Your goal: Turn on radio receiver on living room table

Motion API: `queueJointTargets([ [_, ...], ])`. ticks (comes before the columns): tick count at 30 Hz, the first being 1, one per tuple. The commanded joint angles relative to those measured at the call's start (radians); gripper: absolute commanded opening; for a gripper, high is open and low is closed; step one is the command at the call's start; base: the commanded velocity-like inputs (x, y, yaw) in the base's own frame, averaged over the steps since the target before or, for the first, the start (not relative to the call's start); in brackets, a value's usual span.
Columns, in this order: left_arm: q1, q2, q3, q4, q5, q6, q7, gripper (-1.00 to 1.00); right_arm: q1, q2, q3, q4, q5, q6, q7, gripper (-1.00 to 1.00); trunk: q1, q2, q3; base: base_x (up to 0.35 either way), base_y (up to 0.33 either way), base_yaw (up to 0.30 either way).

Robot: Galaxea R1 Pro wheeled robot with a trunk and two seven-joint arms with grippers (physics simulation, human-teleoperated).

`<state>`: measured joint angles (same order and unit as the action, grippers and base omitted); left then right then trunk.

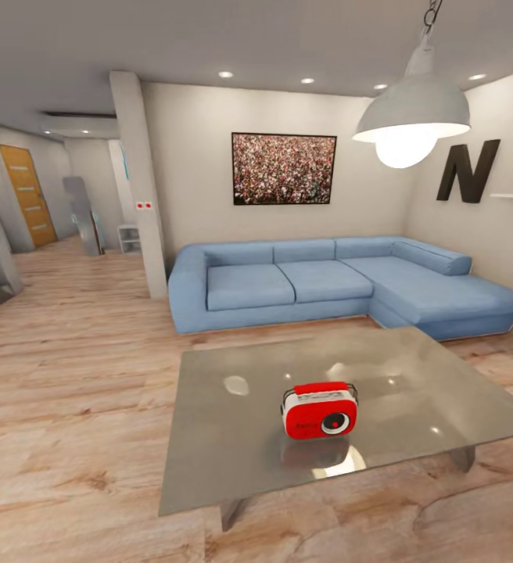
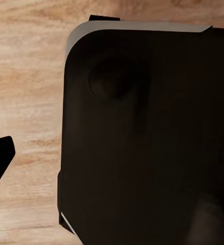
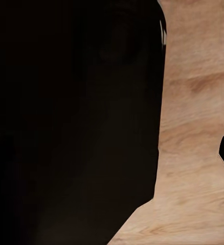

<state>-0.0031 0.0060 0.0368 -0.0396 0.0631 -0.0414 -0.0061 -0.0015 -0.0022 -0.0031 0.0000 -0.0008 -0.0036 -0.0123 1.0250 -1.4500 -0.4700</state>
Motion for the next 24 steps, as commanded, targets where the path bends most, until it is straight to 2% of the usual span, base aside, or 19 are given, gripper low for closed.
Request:
queueJointTargets([
  [1, 0.0, 0.0, 0.0, 0.0, 0.0, 0.0, 0.0, 1.0, 0.0, 0.0, 0.0, 0.0, 0.0, 0.0, 0.0, 1.0, 0.0, 0.0, 0.0, 0.307, -0.064, 0.0],
  [10, 0.0, -0.001, 0.0, 0.0, 0.0, 0.0, 0.0, 1.0, 0.0, 0.0, 0.0, 0.0, 0.002, -0.001, 0.0, 1.0, 0.0, 0.0, 0.0, 0.277, -0.057, 0.0],
  [24, 0.0, -0.001, 0.0, 0.001, 0.0, 0.0, 0.0, 1.0, 0.0, 0.001, -0.001, 0.0, 0.002, -0.001, 0.0, 1.0, 0.0, 0.0, 0.0, 0.025, -0.004, -0.029],
])
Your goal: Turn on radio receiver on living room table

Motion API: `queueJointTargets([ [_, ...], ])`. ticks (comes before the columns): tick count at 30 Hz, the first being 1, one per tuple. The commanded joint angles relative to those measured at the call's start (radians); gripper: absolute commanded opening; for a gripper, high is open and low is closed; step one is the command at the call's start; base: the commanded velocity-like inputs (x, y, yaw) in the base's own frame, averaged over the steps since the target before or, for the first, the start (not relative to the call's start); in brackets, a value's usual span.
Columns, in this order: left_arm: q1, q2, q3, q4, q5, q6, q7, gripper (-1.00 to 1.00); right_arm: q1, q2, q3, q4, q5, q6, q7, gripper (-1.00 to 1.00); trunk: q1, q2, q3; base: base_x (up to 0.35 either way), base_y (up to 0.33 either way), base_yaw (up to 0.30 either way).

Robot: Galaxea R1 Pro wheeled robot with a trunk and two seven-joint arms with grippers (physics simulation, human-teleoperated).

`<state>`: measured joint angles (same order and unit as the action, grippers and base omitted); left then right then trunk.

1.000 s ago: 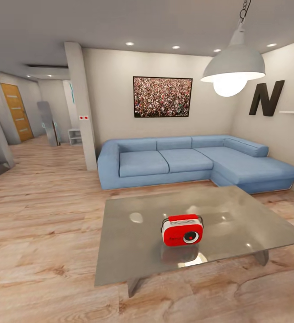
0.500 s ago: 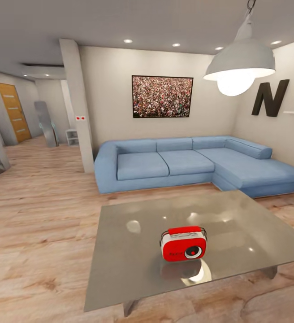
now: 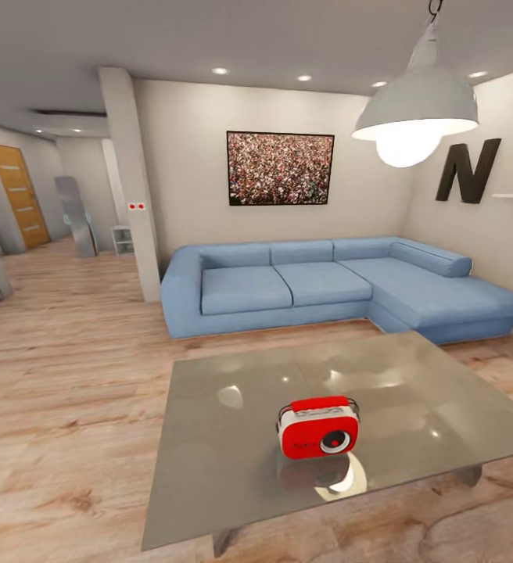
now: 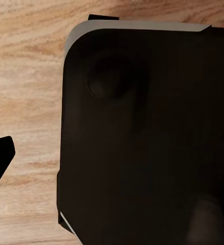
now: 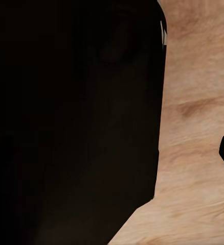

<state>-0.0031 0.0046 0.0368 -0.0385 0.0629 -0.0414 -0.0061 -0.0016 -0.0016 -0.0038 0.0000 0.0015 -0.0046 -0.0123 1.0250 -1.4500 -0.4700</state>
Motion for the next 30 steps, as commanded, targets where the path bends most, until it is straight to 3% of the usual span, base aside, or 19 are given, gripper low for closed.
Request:
queueJointTargets([
  [1, 0.0, 0.0, 0.0, 0.0, 0.0, 0.0, 0.0, 1.0, 0.0, 0.0, 0.0, 0.0, 0.0, 0.0, 0.0, 1.0, 0.0, 0.0, 0.0, 0.001, 0.0, -0.188],
  [30, 0.0, 0.0, 0.002, 0.0, 0.001, 0.002, 0.0, 1.0, 0.0, 0.0, -0.002, 0.0, 0.0, 0.0, 0.0, 1.0, 0.0, 0.0, 0.0, 0.0, 0.0, -0.275],
])
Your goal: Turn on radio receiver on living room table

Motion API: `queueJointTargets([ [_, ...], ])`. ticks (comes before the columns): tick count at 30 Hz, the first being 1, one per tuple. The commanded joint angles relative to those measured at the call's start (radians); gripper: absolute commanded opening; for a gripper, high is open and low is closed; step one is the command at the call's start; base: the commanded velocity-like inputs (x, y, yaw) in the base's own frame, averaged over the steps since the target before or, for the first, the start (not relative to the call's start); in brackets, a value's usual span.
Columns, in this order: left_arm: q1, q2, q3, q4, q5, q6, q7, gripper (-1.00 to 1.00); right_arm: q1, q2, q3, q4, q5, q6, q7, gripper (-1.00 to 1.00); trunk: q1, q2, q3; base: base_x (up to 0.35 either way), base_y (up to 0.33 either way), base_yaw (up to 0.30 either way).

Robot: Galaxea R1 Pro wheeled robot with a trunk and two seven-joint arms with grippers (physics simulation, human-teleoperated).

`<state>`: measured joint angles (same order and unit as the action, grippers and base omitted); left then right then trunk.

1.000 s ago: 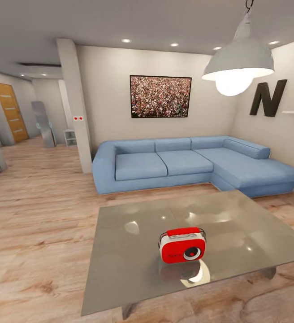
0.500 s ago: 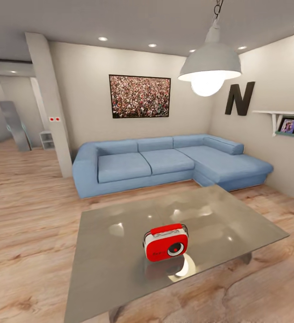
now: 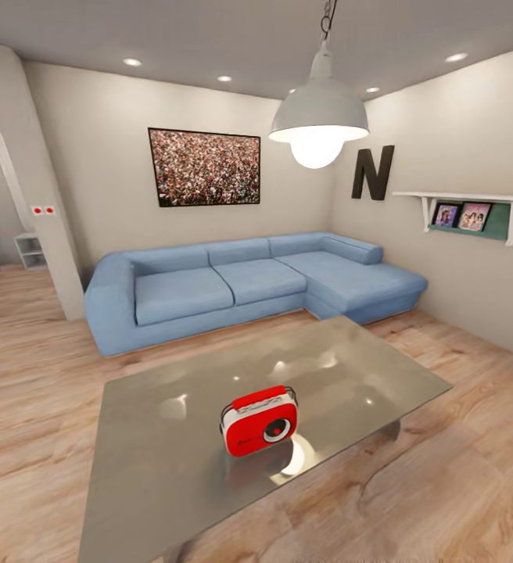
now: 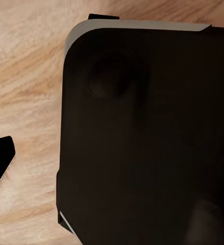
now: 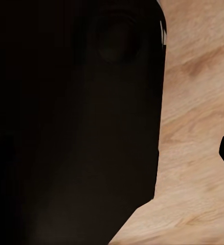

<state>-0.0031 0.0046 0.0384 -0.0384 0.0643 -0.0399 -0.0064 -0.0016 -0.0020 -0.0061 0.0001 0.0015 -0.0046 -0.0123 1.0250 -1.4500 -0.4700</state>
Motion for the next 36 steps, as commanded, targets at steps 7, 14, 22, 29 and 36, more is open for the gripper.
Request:
queueJointTargets([
  [7, 0.0, 0.0, 0.0, -0.001, 0.0, 0.0, 0.0, 1.0, 0.0, 0.0, 0.001, 0.0, 0.0, 0.0, 0.0, 1.0, 0.0, 0.0, 0.002, 0.0, 0.0, -0.282],
  [14, 0.0, 0.0, 0.0, -0.001, 0.0, 0.0, 0.0, 1.0, 0.0, 0.0, 0.001, 0.0, 0.0, 0.0, 0.0, 1.0, 0.0, 0.0, 0.004, 0.0, 0.0, -0.196],
  [22, 0.0, 0.002, -0.001, 0.0, 0.0, -0.001, 0.0, 1.0, 0.0, 0.0, 0.005, 0.0, 0.0, 0.001, 0.0, 1.0, 0.0, 0.0, 0.004, 0.115, -0.082, -0.007],
  [29, 0.0, 0.002, -0.002, -0.001, 0.0, -0.001, 0.0, 1.0, 0.0, 0.0, 0.005, 0.0, 0.001, 0.002, 0.0, 1.0, 0.0, 0.0, 0.004, 0.241, -0.178, 0.0],
  [36, 0.0, 0.001, -0.002, -0.001, 0.0, -0.001, 0.0, 1.0, 0.0, 0.0, 0.005, 0.0, 0.002, 0.002, 0.0, 1.0, 0.0, 0.0, 0.004, 0.243, -0.178, 0.0],
])
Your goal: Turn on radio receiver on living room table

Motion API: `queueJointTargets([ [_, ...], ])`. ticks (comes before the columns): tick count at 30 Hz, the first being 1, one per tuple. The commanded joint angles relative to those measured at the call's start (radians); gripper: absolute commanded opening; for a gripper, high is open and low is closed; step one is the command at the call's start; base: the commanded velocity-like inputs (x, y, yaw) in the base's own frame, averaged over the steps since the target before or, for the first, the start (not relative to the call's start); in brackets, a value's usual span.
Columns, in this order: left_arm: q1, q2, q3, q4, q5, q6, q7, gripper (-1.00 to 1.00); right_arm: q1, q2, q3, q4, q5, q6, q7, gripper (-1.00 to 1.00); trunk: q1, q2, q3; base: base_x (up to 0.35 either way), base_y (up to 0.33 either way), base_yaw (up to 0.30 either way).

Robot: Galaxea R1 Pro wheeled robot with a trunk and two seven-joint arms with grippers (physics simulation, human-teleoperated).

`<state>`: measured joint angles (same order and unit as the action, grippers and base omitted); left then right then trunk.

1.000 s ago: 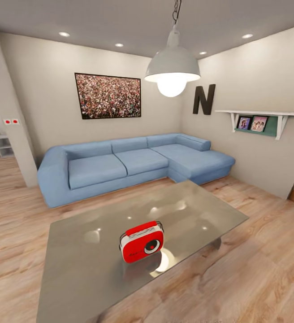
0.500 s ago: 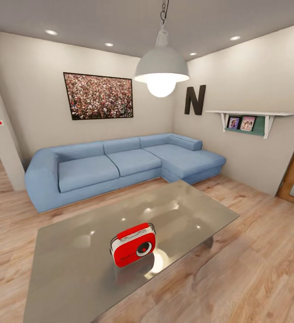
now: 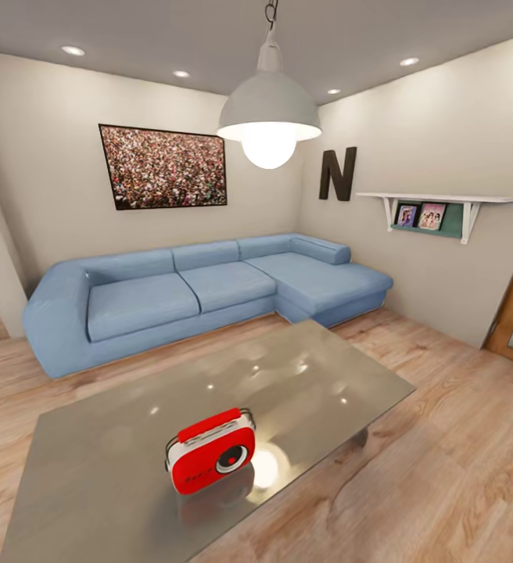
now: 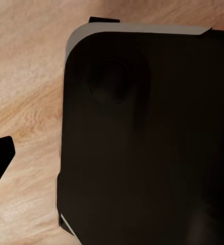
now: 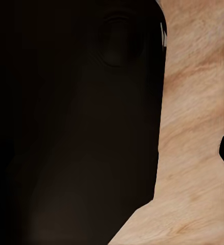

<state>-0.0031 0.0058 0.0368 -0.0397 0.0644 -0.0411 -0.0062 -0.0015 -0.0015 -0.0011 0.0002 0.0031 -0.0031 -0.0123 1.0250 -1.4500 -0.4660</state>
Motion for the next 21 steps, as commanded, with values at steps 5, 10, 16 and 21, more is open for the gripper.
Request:
queueJointTargets([
  [5, 0.0, 0.0, 0.0, 0.0, 0.001, 0.001, 0.0, 1.0, 0.0, 0.0, 0.0, 0.0, 0.0, 0.0, 0.0, 1.0, 0.0, 0.0, 0.0, 0.243, -0.16, 0.0],
  [10, 0.0, 0.0, 0.0, 0.0, 0.001, 0.0, 0.0, 1.0, 0.0, 0.0, 0.0, 0.0, 0.0, 0.0, 0.0, 1.0, 0.0, 0.0, 0.0, 0.245, -0.081, 0.0],
  [16, 0.0, 0.0, 0.0, 0.0, 0.001, 0.0, 0.0, 1.0, 0.0, 0.0, 0.0, 0.0, 0.0, 0.0, 0.0, 1.0, 0.0, 0.0, 0.0, 0.261, -0.018, 0.0],
  [21, 0.0, 0.0, 0.0, 0.0, 0.001, 0.001, 0.0, 1.0, 0.0, 0.0, 0.0, 0.0, 0.0, 0.0, 0.0, 1.0, 0.0, 0.0, 0.0, 0.274, -0.003, 0.0],
])
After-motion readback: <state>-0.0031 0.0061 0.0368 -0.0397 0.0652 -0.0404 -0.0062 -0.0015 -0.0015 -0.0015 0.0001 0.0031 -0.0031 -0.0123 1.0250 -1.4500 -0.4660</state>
